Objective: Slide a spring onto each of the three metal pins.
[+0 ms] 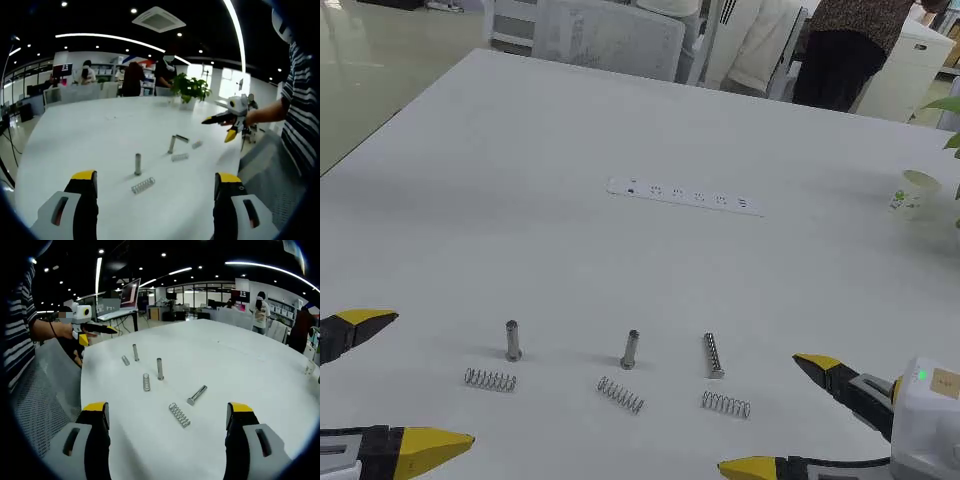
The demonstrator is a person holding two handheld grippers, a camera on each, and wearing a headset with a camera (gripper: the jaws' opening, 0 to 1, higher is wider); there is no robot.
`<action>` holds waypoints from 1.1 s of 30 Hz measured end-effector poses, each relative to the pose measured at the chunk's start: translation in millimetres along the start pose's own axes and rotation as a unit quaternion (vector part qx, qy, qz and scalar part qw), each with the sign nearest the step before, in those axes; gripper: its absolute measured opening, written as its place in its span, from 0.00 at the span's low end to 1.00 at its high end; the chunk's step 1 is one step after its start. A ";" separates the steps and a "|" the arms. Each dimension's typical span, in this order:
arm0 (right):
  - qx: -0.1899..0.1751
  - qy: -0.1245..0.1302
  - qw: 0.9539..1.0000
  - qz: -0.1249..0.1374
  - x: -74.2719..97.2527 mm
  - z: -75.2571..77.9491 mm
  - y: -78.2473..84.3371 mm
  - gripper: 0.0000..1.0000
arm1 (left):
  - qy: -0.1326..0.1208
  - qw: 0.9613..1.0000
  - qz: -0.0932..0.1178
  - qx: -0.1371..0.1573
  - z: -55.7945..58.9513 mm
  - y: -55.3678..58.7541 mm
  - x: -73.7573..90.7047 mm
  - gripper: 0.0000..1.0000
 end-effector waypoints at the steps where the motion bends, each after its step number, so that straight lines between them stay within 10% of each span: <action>1: 0.000 0.000 1.000 0.000 0.1 0.3 0.1 0.97 | 0.000 1.000 0.000 0.000 0.0 -0.1 -0.1 0.96; 33: 0.002 0.002 1.000 -0.002 0.9 0.7 -0.3 0.97 | 0.004 1.000 -0.006 0.001 -0.6 1.1 -0.9 0.95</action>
Point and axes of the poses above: the centre of the closed fingertips' face, and the gripper's own axes: x roughly backward along the fingers, z roughly to its right, y roughly out of its underside, the point moved 6 cm from there along x, roughly backward along the fingers
